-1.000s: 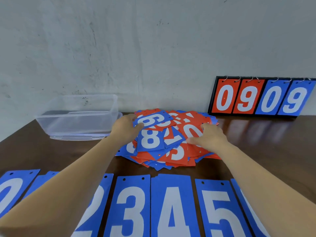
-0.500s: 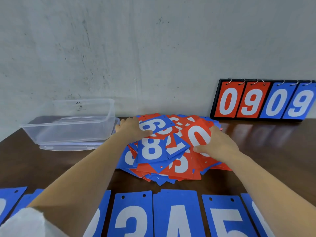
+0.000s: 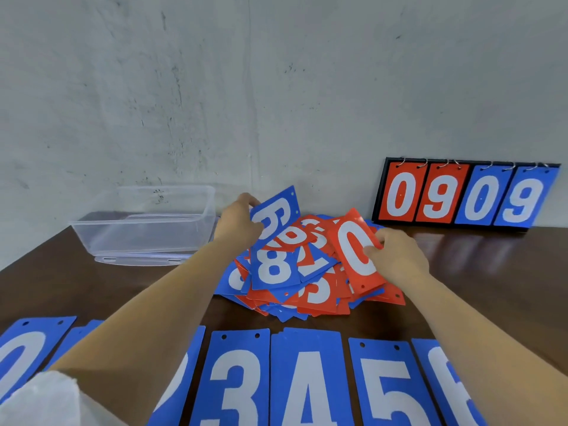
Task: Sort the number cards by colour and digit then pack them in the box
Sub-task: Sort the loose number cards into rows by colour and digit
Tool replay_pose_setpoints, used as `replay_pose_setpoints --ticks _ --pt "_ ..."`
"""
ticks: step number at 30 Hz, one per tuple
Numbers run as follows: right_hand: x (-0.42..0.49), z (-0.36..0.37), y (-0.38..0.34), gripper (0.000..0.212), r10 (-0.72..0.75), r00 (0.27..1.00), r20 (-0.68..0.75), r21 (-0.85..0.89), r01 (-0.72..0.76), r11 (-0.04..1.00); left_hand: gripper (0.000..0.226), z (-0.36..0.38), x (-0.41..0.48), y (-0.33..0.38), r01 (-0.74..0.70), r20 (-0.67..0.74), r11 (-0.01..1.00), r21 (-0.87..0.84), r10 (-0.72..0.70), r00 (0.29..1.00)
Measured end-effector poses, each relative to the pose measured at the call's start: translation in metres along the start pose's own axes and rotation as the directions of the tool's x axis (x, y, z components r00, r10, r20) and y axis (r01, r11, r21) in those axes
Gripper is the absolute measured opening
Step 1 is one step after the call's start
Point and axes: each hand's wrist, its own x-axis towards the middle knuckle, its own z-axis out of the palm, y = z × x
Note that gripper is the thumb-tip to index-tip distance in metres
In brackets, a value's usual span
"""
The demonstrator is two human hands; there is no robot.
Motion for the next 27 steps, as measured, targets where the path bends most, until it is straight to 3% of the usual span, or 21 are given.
replay_pose_setpoints --ticks 5,9,16,19,22,27 --pt "-0.007 -0.02 -0.007 0.014 -0.034 0.986 -0.161 0.257 0.075 0.964 0.032 -0.03 -0.018 0.017 -0.022 -0.09 0.958 -0.287 -0.004 0.996" --pt "-0.017 -0.035 -0.021 0.022 -0.071 0.988 -0.136 0.33 0.113 0.937 0.01 -0.05 -0.038 0.025 -0.053 -0.118 0.909 -0.413 0.004 0.993" --pt "-0.04 -0.041 -0.045 0.021 -0.192 0.981 -0.014 0.343 0.186 0.921 0.005 -0.082 -0.081 0.022 -0.067 -0.165 0.91 -0.409 -0.002 0.986" --pt "-0.051 -0.041 -0.053 0.022 -0.206 0.978 -0.024 0.419 0.197 0.886 0.006 -0.093 -0.096 0.01 -0.008 -0.182 0.897 -0.442 -0.081 0.98" --pt "-0.063 -0.043 -0.06 0.025 -0.165 0.986 -0.002 0.523 0.142 0.84 0.013 -0.104 -0.111 -0.004 0.078 -0.172 0.853 -0.516 -0.193 0.966" --pt "-0.085 -0.05 -0.075 0.021 -0.14 0.983 0.118 0.558 0.051 0.828 0.015 -0.122 -0.137 -0.032 0.168 -0.146 0.86 -0.481 -0.268 0.952"
